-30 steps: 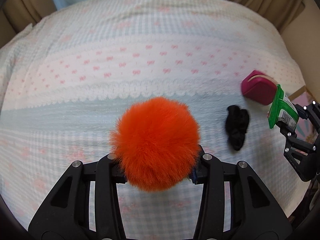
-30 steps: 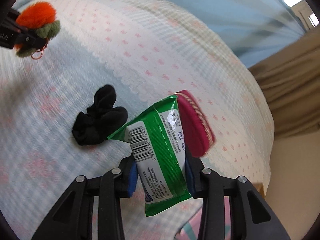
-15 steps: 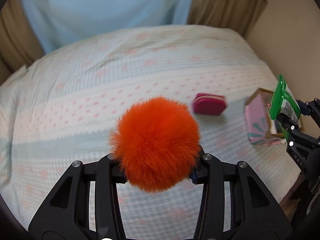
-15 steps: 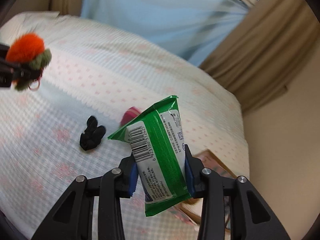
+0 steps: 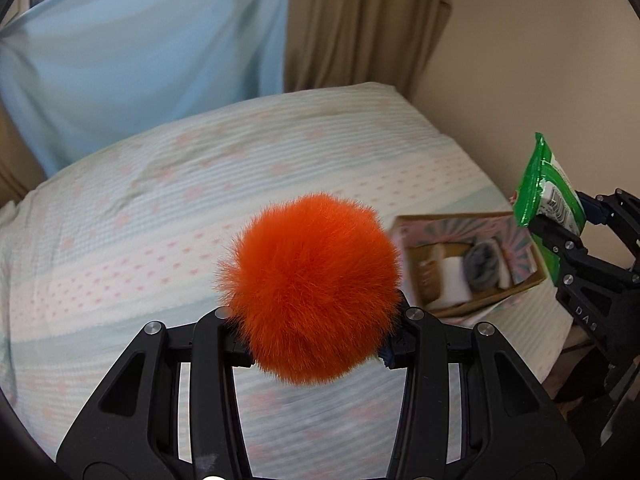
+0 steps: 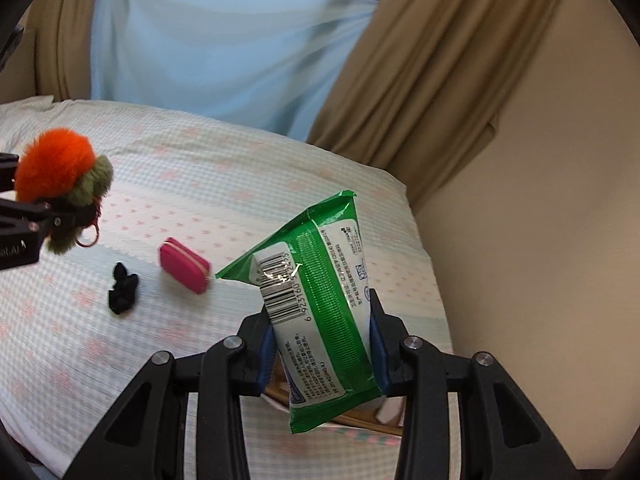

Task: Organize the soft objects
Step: 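Carry the pompom and wipes pack with both grippers over the box, then open both grippers to drop the pompom and wipes pack into the box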

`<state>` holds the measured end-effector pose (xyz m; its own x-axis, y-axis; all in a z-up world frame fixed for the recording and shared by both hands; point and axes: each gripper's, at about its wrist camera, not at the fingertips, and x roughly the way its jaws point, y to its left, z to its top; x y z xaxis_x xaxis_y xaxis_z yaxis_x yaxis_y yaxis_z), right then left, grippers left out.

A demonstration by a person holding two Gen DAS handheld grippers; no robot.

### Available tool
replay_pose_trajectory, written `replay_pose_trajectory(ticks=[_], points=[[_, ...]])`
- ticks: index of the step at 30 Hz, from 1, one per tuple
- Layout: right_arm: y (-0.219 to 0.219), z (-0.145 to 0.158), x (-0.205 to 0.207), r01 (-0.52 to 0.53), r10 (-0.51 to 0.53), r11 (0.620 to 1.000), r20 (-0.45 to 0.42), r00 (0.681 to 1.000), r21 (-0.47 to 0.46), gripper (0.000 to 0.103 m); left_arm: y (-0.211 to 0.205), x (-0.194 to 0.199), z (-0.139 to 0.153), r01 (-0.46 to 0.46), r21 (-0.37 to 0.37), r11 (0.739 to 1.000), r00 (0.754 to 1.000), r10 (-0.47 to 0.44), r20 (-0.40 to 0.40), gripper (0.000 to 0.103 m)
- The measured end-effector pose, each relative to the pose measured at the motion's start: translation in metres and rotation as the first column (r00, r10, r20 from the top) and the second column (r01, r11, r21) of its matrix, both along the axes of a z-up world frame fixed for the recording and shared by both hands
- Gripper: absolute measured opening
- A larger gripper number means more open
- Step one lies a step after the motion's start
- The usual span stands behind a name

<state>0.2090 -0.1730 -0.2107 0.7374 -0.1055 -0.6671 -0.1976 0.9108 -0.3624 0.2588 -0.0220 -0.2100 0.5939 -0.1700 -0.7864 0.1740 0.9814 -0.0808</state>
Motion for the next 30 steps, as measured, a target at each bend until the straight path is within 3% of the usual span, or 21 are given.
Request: replay_pose_trajectory(ticks=[8,17,23,30], points=[[-0.100,-0.005,0.014,0.046,-0.042,0.997,-0.057,0.997,0.064,0.036,-0.125,0.022,-0.030,0.056,-0.035,0.998,0.997,-0.058,-0.059,0.039],[-0.195,-0.058,0.062,0.134,-0.078,0.965,-0.240,0.968,0.226,0.036,-0.223,0.062,-0.083,0.105,-0.035,0.994,0.984,-0.109,-0.138,0.039],[-0.225,-0.116,0.097,0.231,-0.081,0.912,-0.405,0.911,0.338,0.036,-0.256,0.086,-0.132,0.115,-0.003,0.993,0.968,-0.113,-0.224,0.039],[-0.246,-0.173,0.124,0.402,-0.093,0.803,-0.574,0.814,0.440,0.036,-0.273,0.110,-0.186,0.180,0.091,0.979,0.935,-0.141,-0.326,0.039]])
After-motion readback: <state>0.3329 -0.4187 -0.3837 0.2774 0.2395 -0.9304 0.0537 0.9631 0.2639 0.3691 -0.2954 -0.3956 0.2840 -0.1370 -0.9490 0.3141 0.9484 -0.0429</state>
